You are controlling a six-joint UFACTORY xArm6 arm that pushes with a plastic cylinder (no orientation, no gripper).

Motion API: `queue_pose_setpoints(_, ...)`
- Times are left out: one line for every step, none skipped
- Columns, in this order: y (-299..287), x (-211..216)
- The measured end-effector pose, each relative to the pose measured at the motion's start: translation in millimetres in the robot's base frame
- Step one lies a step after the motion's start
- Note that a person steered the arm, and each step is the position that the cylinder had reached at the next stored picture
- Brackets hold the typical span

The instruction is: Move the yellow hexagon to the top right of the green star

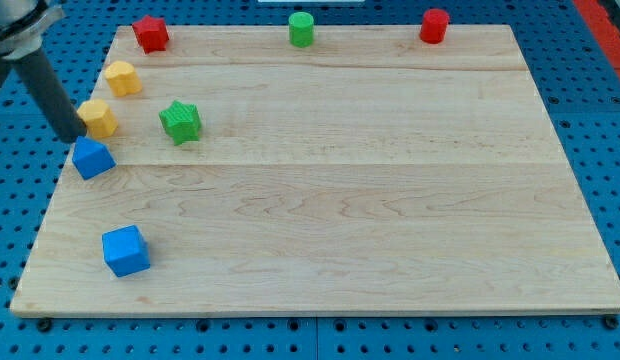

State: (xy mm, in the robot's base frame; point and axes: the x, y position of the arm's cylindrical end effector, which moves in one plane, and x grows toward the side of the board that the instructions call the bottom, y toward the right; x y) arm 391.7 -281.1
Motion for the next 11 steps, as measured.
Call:
queue_pose_setpoints(26, -42)
queue_pose_setpoints(40, -52)
queue_pose_setpoints(-4, -56)
queue_pose_setpoints(-15, -71)
queue_pose_setpoints(37, -89)
queue_pose_setpoints(102, -62)
queue_pose_setpoints(151, -16)
queue_pose_setpoints(170, -5)
queue_pose_setpoints(175, 31)
queue_pose_setpoints(150, 37)
queue_pose_setpoints(114, 14)
